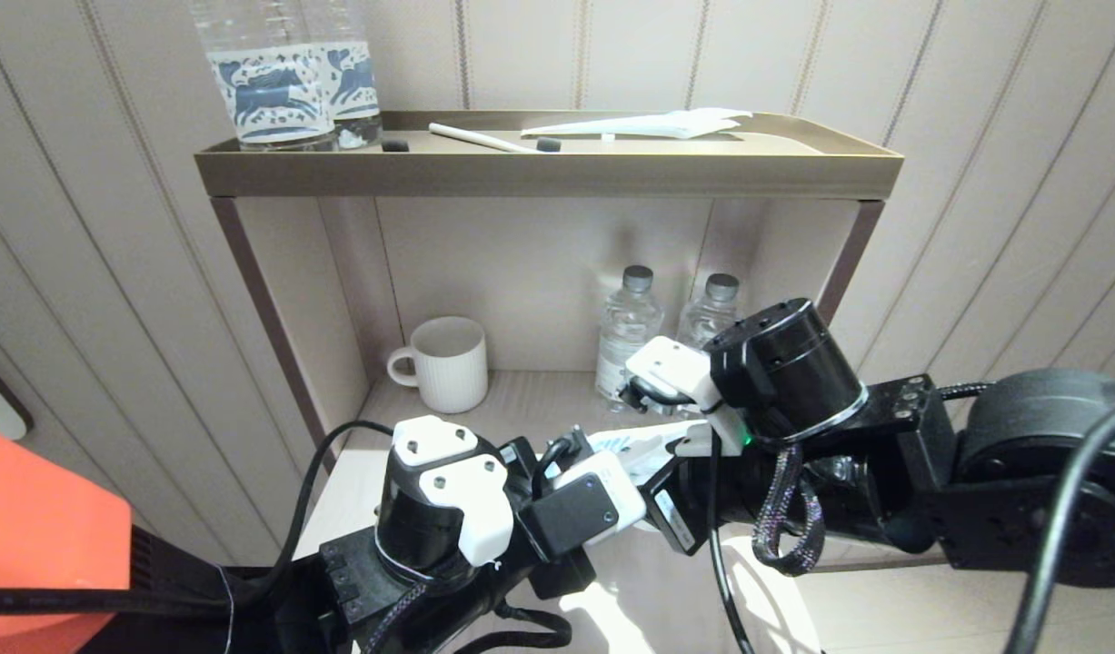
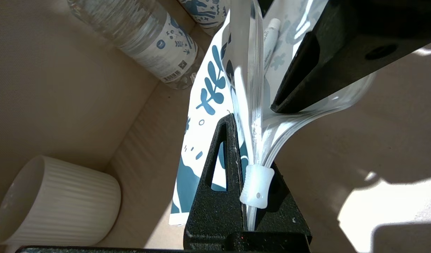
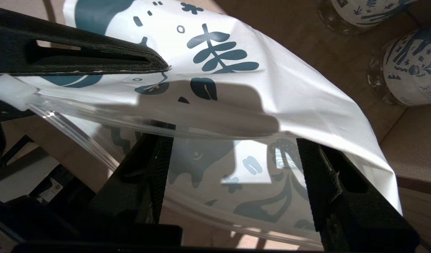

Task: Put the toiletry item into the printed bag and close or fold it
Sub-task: Place the toothpaste in the storage bag

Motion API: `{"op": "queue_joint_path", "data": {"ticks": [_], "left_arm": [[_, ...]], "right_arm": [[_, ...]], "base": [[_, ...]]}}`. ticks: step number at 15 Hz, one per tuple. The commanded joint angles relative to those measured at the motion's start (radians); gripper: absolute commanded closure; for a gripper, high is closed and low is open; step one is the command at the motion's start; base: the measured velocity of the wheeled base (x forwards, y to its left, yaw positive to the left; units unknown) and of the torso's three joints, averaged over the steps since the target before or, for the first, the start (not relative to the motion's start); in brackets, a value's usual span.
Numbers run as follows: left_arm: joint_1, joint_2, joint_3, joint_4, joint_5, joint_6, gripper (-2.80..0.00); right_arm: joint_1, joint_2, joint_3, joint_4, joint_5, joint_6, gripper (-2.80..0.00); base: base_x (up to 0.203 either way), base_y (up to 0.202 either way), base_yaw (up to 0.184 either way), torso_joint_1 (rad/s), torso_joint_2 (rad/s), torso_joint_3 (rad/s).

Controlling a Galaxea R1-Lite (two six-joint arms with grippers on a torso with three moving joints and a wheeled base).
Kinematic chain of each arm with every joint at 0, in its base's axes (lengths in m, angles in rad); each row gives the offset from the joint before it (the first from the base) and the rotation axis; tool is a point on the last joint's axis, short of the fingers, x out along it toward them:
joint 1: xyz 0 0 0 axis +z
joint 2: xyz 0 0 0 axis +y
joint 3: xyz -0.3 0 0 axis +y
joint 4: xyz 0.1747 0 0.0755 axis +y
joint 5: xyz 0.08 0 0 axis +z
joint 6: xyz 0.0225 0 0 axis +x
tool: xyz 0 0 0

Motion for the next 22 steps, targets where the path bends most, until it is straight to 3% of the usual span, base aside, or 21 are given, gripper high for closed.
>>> {"op": "queue_joint_path", "data": {"ticks": [1, 4, 10, 13, 16, 19, 22], "left_arm": [[0.0, 0.006, -0.004, 0.0, 0.001, 0.002, 0.0], [0.006, 0.014, -0.023, 0.021, 0.001, -0.037, 0.0], [0.044, 0.003, -0.12, 0.182, -0.033, -0.202, 0.0], [0.057, -0.033, -0.213, 0.335, -0.112, -0.379, 0.0], [0.099, -0.08, -0.25, 0.451, -0.266, -0.461, 0.0], [0.125, -0.09, -0.229, 0.459, -0.359, -0.471, 0.0], [0.157, -0.114, -0.191, 0.466, -0.518, -0.471, 0.0]], "right_arm": [[0.001, -0.067, 0.005, 0.001, 0.001, -0.004, -2.8], [0.003, -0.172, 0.013, 0.008, 0.009, -0.013, -2.8], [0.024, -0.221, 0.019, 0.009, 0.021, -0.017, -2.8], [0.008, -0.221, 0.033, 0.006, 0.128, -0.019, -2.8], [-0.004, -0.209, 0.034, 0.003, 0.192, -0.015, -2.8], [-0.02, -0.214, 0.033, 0.002, 0.231, -0.013, -2.8], [-0.047, -0.221, 0.03, 0.004, 0.33, -0.011, -2.8]], "base": [[0.0, 0.0, 0.0, 0.0, 0.0, 0.0], [0.0, 0.0, 0.0, 0.0, 0.0, 0.0], [0.0, 0.0, 0.0, 0.0, 0.0, 0.0], [0.0, 0.0, 0.0, 0.0, 0.0, 0.0], [0.0, 0.0, 0.0, 0.0, 0.0, 0.0], [0.0, 0.0, 0.0, 0.0, 0.0, 0.0], [0.0, 0.0, 0.0, 0.0, 0.0, 0.0]]}}
